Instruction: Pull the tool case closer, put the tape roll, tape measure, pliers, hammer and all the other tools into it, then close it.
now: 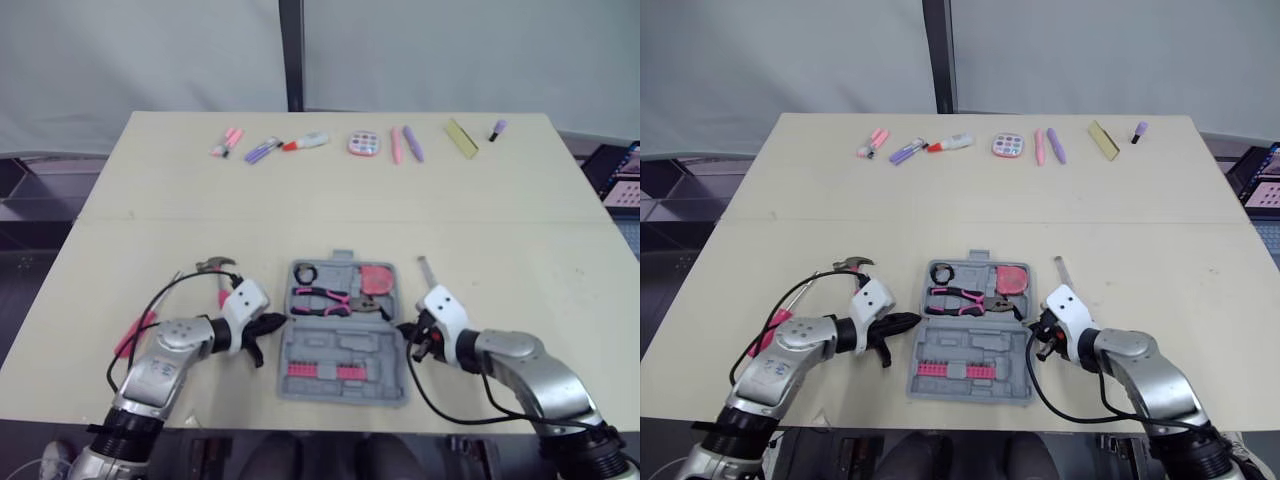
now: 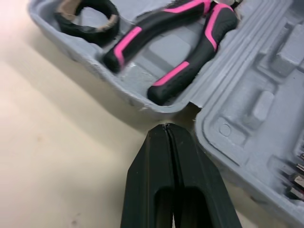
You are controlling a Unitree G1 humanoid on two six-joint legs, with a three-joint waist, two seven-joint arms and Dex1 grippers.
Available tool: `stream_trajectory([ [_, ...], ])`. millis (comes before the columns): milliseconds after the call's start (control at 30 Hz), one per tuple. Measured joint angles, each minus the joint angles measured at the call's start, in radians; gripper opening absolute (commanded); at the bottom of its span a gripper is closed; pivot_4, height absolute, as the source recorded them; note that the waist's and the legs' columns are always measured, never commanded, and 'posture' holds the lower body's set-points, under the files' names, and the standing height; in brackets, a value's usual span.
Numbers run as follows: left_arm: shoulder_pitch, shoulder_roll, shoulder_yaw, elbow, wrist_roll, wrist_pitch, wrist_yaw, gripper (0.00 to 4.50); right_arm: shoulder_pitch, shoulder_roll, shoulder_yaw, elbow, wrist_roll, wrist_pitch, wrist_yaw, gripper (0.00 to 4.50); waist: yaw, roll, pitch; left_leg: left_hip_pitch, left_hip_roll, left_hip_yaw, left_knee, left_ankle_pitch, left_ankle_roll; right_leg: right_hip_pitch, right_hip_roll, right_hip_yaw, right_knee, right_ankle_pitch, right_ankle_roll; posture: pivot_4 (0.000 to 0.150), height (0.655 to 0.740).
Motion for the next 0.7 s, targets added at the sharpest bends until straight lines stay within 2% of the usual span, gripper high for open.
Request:
stream_trajectory([
  [167, 0.021, 0.045, 0.061, -0.079, -0.056, 0.055, -0.022, 0.06, 0.071, -0.058, -0.067, -0.027, 0.017, -0.004, 0.001, 0.03, 0.001, 0.000, 0.000, -0.001, 0.000, 0.000, 0.000, 0.000, 0.000, 0.000, 0.000, 0.000, -0.001, 0.000, 0.000, 0.150, 0.7134],
  [367, 0.102, 0.070, 0.179, -0.190, -0.196, 0.076, -0.080, 0.06, 0.187, -0.120, -0.195, -0.122, 0.087, 0.017, 0.029, 0.03, 0.000, 0.000, 0.000, -0.001, 0.001, 0.000, -0.001, 0.000, 0.000, 0.000, 0.001, 0.000, -0.003, 0.000, 0.000, 0.150, 0.7134],
  [467, 0.195, 0.084, 0.262, -0.247, -0.268, 0.070, -0.111, 0.06, 0.278, -0.135, -0.272, -0.220, 0.160, 0.035, 0.063, 0.03, -0.001, 0.000, 0.000, -0.001, 0.003, 0.001, -0.001, 0.000, 0.000, 0.002, 0.002, 0.000, -0.007, 0.000, 0.000, 0.150, 0.7134],
  [667, 0.414, 0.094, 0.382, -0.300, -0.319, -0.007, -0.139, 0.06, 0.427, -0.135, -0.348, -0.322, 0.242, 0.031, 0.106, 0.03, 0.003, 0.000, 0.000, -0.001, 0.003, 0.001, -0.001, 0.000, 0.000, 0.008, 0.002, 0.001, -0.017, 0.000, 0.000, 0.150, 0.7134],
  [700, 0.468, 0.086, 0.407, -0.309, -0.321, -0.050, -0.154, 0.29, 0.448, -0.135, -0.354, -0.333, 0.254, 0.025, 0.114, 0.26, 0.003, 0.000, 0.000, 0.000, 0.003, 0.000, -0.001, 0.000, 0.000, 0.009, 0.002, 0.001, -0.018, 0.000, 0.000, 0.150, 0.7134],
])
